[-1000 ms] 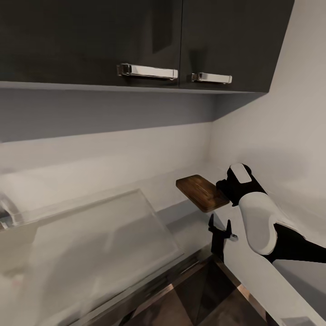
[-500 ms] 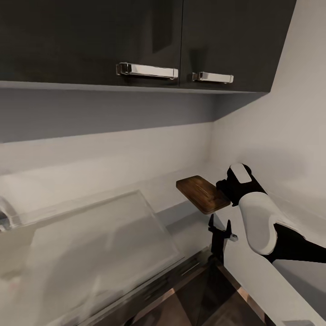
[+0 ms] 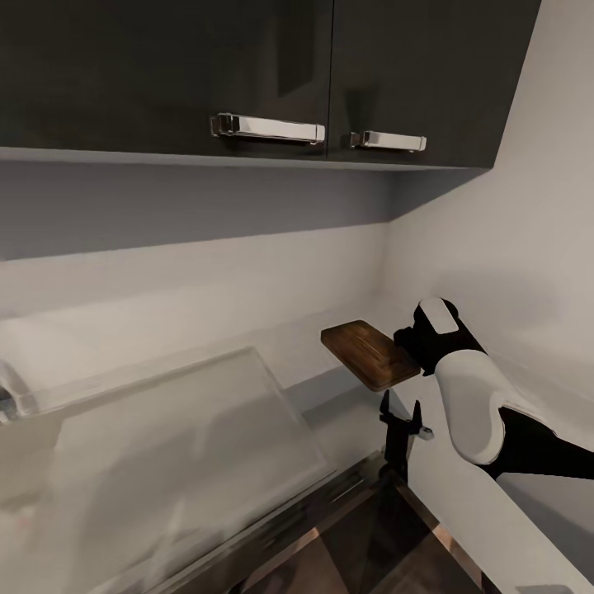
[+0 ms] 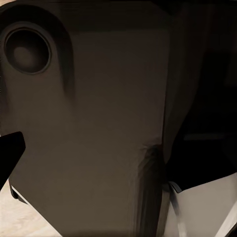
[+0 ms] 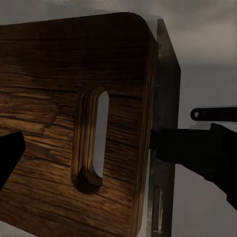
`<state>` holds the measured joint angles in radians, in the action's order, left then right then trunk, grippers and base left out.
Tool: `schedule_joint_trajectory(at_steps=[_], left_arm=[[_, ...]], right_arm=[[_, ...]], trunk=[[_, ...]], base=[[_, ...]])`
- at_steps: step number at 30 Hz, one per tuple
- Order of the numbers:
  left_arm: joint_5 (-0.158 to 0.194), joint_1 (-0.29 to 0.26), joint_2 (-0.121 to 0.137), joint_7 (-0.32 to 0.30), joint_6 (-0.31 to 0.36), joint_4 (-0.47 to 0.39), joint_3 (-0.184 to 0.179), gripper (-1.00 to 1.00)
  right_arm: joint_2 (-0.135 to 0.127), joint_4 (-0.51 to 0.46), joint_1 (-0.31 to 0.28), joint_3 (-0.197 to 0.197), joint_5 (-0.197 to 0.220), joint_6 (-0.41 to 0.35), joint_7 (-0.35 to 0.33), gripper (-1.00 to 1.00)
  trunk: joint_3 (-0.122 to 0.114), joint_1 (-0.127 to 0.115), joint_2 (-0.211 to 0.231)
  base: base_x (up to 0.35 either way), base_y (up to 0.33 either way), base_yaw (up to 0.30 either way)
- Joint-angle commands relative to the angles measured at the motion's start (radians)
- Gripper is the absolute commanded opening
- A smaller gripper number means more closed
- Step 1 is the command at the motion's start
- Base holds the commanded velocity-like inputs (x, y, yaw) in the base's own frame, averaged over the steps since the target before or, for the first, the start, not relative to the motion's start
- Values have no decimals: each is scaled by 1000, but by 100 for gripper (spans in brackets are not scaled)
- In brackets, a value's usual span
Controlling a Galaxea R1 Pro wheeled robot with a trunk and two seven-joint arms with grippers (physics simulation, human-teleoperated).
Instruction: In the kitchen, take the Vidalia onion out of the sink, dice it on the chopping board with the paring knife, put the diced onion into the bowl on the countertop, then place both the paring knife and the chopping board into the sink.
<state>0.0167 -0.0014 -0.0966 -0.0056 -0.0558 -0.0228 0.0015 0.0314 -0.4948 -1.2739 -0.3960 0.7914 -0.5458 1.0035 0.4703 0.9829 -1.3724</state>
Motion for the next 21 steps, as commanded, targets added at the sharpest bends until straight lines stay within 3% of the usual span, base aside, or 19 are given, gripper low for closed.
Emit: schedule_joint_trajectory(at_steps=[1, 17, 21], left_arm=[[2, 0, 0, -1, -3, 0, 0, 100], [2, 0, -3, 0, -2, 0, 0, 100], [2, 0, -3, -1, -2, 0, 0, 100]], right_arm=[[1, -2, 0, -4, 0, -8, 4, 100], [1, -2, 0, -3, -2, -9, 14, 100], [1, -2, -1, -5, -2, -8, 76, 100]], trunk=[[1, 0, -1], [1, 0, -1], [1, 0, -1]], base=[[7, 0, 0], [1, 0, 0], [0, 0, 0]])
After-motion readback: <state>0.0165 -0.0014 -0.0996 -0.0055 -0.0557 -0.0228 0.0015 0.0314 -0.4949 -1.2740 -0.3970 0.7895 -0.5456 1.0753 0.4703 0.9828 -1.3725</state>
